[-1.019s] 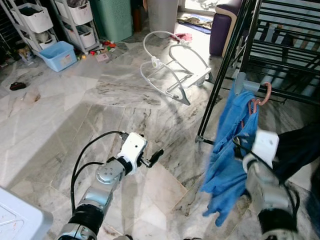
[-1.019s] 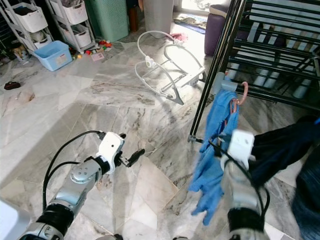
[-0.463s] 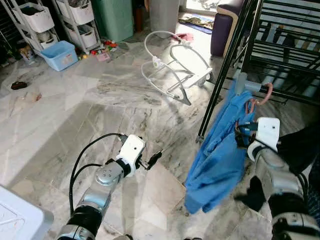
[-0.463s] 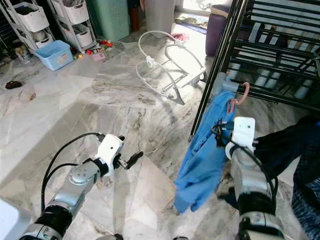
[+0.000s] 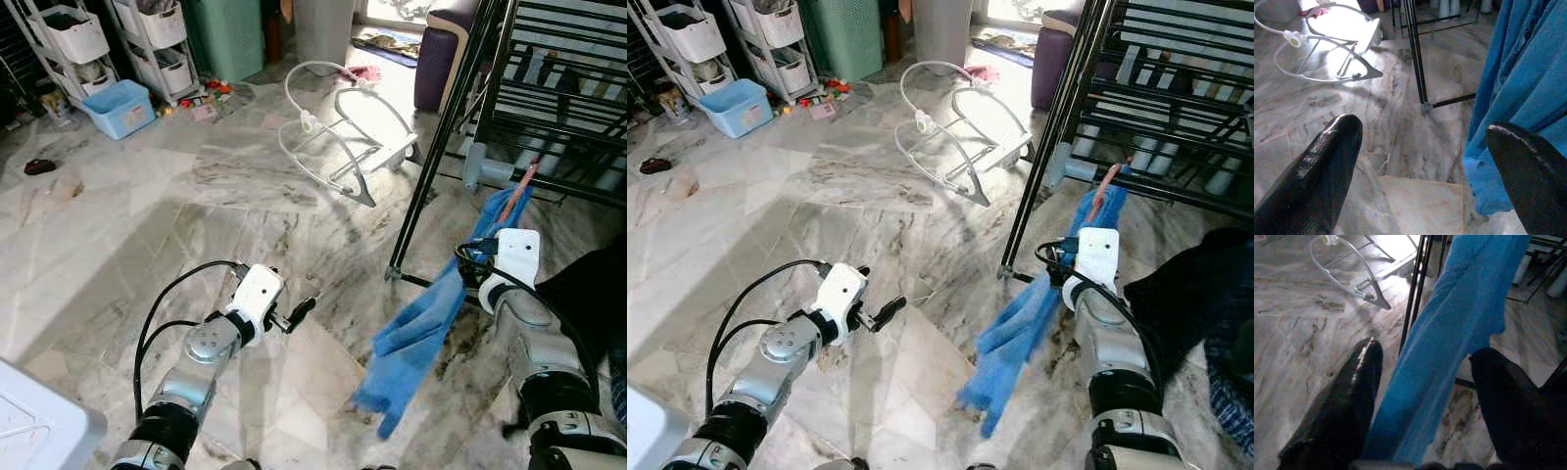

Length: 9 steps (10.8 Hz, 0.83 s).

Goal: Hang hanger

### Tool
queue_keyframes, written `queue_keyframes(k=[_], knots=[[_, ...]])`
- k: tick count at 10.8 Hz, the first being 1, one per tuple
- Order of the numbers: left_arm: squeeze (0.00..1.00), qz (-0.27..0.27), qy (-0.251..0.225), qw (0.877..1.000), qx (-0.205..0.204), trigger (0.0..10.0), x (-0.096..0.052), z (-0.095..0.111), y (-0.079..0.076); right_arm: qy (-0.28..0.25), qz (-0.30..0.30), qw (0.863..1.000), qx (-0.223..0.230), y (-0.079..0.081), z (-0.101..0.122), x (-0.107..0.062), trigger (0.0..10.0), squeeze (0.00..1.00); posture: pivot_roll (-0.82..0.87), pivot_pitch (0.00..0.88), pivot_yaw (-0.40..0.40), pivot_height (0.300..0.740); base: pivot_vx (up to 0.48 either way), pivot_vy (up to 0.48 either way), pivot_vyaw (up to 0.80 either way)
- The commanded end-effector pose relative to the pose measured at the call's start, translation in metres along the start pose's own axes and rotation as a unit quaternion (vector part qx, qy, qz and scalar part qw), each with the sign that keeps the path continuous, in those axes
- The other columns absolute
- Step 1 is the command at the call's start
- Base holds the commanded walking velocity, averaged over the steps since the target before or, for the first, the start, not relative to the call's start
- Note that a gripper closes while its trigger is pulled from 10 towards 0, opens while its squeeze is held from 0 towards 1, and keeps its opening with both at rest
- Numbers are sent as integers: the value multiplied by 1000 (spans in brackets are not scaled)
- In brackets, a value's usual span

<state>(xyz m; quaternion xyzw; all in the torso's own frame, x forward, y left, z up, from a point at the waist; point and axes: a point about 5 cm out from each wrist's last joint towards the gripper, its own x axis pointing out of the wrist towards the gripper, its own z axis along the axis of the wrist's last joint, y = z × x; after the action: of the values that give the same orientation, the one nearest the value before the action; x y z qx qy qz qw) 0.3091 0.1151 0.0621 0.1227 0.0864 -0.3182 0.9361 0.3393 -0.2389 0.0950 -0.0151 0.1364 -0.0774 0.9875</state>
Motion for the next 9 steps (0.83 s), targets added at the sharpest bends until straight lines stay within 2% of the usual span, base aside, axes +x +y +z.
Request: queue_keyframes(k=[1, 5, 6, 9], knots=[[0, -8, 10, 1000, 9, 10000, -2, -4, -1, 5, -8, 1000, 3, -3, -6, -2, 0, 0, 56, 103, 6, 740, 0, 0, 0], [0, -8, 11, 1000, 9, 10000, 0, -3, -1, -2, -40, 999, -1, -25, -9, -13, 0, 0, 50, 115, 17, 740, 0, 0, 0], [0, -8, 12, 1000, 10, 10000, 1, -2, -1, -5, -38, 999, 0, -26, -8, -15, 9882, 0, 49, 116, 17, 740, 0, 0, 0], [0, -5, 18, 1000, 13, 10000, 1, -3, 1, -13, -16, 1000, -23, -25, 0, -10, 10000, 0, 52, 126, 22, 740, 0, 0, 0]])
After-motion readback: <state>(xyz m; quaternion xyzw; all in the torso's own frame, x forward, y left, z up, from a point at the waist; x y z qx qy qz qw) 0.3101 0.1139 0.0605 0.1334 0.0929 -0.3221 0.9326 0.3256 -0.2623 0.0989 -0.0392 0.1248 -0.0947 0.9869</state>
